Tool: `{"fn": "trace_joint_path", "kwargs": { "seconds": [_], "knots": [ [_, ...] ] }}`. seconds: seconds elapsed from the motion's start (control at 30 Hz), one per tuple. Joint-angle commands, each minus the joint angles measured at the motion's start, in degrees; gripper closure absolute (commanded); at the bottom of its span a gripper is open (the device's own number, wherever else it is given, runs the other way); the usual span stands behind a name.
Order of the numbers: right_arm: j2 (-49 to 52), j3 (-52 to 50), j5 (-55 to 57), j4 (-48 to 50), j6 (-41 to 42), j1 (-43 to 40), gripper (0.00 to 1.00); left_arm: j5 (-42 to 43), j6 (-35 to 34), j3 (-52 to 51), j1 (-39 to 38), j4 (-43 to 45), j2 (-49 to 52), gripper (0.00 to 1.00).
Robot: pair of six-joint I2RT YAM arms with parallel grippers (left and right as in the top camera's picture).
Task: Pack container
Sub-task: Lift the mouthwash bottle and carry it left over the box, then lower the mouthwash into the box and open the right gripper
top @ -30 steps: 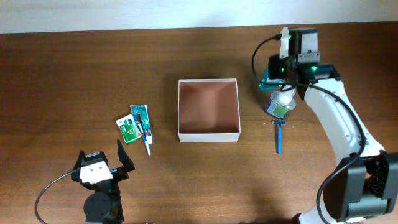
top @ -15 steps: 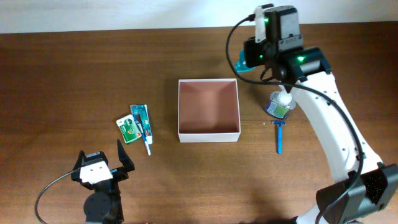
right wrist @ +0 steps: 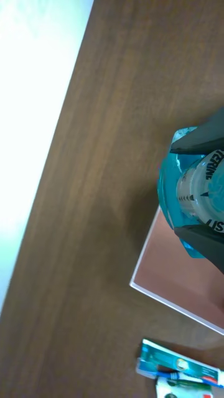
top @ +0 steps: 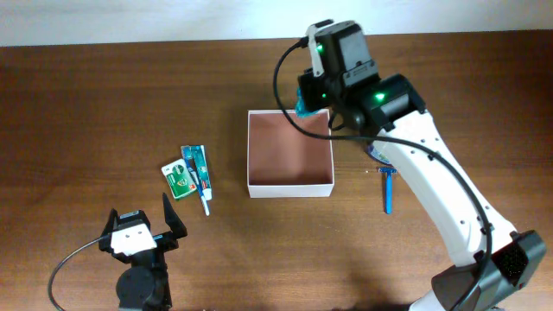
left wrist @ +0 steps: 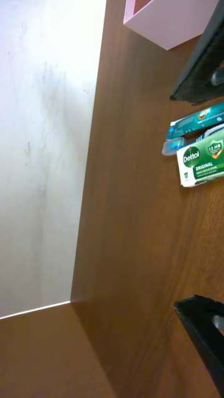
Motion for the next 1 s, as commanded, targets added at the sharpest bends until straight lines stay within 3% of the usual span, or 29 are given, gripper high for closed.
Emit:
{"fn": "trace_joint_path", "kwargs": {
  "seconds": [0.0,0.43,0.97],
  "knots": [
    [-2.49,2.36,3.41,-0.50,4.17,0.02,0.83,0.22,1.05,-0.70,0.28,0.20,-0.33,0.01],
    [1.42,1.99,3.56,-2.64,20.55,0.13,0.83,0.22,1.05,-0.68,0.28,0.20,-0.33,0.01],
    [10.14,1.99,7.96,-2.36,20.22,1.20,0.83,0.22,1.05,-0.68,0.28,0.20,-0.33,0.01]
  ]
}}
